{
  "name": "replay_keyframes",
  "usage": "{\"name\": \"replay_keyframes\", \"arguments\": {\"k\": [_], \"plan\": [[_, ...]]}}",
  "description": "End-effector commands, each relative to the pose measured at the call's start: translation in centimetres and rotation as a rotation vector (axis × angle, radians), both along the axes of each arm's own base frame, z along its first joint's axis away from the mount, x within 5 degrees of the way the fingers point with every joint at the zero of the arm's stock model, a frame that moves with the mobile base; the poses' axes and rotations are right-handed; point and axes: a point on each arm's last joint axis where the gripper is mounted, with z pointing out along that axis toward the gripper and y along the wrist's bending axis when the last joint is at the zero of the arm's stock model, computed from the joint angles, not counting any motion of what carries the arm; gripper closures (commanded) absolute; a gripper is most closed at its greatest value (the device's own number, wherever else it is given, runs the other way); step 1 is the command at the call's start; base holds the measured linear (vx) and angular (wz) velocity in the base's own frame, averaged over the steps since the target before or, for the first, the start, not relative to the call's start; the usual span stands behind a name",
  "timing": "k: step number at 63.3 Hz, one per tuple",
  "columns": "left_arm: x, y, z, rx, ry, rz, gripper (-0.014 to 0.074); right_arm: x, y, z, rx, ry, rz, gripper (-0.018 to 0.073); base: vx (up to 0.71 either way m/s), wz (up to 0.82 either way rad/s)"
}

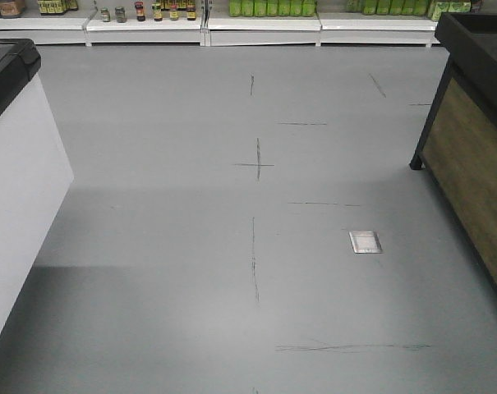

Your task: Pick three apples into basket with both arms

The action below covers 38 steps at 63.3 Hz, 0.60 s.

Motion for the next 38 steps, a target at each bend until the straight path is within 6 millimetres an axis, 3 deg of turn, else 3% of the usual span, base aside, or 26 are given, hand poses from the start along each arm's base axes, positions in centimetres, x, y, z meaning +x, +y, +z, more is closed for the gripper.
{"name": "replay_keyframes", "arguments": {"k": [1,38], "plan": [[-0.25,-0.06,1.66,-0.008,-0.117,-0.006,0.0603,-0.03,0.14,0.29,-0.025,-0.067,0.013,0.0564,0.0,0.0],[-0.25,-0.06,1.66,-0.008,-0.117,-0.006,0.0603,-0.03,0.14,0.29,-0.025,-0.067,0.013,0.0564,0.0,0.0]]}}
